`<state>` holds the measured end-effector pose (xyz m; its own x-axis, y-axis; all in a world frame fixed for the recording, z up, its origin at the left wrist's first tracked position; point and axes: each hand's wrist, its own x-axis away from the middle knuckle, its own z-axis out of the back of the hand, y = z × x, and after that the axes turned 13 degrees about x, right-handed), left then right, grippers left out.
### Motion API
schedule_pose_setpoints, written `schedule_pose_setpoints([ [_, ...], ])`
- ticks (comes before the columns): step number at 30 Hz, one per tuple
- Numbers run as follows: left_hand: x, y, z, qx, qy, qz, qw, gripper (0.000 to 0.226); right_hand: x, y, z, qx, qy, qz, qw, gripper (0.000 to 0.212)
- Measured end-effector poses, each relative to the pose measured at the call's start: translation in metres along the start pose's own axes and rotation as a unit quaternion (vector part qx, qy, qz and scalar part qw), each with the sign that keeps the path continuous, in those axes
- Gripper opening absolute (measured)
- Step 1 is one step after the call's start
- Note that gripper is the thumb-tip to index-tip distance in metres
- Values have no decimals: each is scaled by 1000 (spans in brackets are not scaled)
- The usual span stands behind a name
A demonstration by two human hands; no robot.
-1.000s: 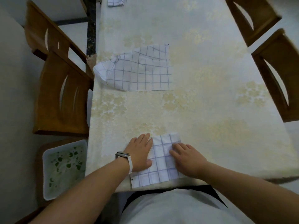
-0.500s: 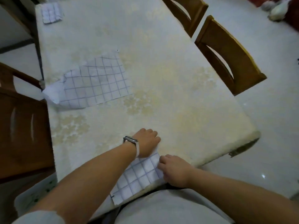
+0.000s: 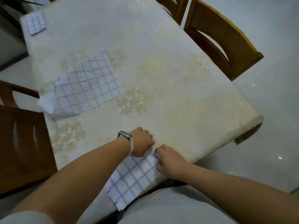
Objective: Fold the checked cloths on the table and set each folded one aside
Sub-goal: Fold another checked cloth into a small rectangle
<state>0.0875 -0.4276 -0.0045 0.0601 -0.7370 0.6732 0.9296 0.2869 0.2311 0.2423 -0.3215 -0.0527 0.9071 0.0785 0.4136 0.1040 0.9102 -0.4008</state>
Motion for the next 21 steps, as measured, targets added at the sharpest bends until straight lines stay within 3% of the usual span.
schedule_pose_setpoints([
  [3, 4, -1, 1, 26, -1, 19, 999, 12, -6, -4, 2, -26, -20, -32, 999, 28],
  [8, 14, -6, 9, 70, 4, 53, 996, 38, -14, -11, 14, -59, -66, -69, 994, 13],
  [11, 22, -11, 14, 52, 22, 61, 997, 31, -15, -13, 23, -72, -77, -88, 990, 16],
  [17, 48, -22, 17, 59, 130, 63, 988, 14, -7, -23, 57, -31, -24, -81, 996, 16],
  [21, 79, -23, 8, 58, 239, 58, 968, 12, 4, -46, 78, 70, 28, -18, 997, 19],
])
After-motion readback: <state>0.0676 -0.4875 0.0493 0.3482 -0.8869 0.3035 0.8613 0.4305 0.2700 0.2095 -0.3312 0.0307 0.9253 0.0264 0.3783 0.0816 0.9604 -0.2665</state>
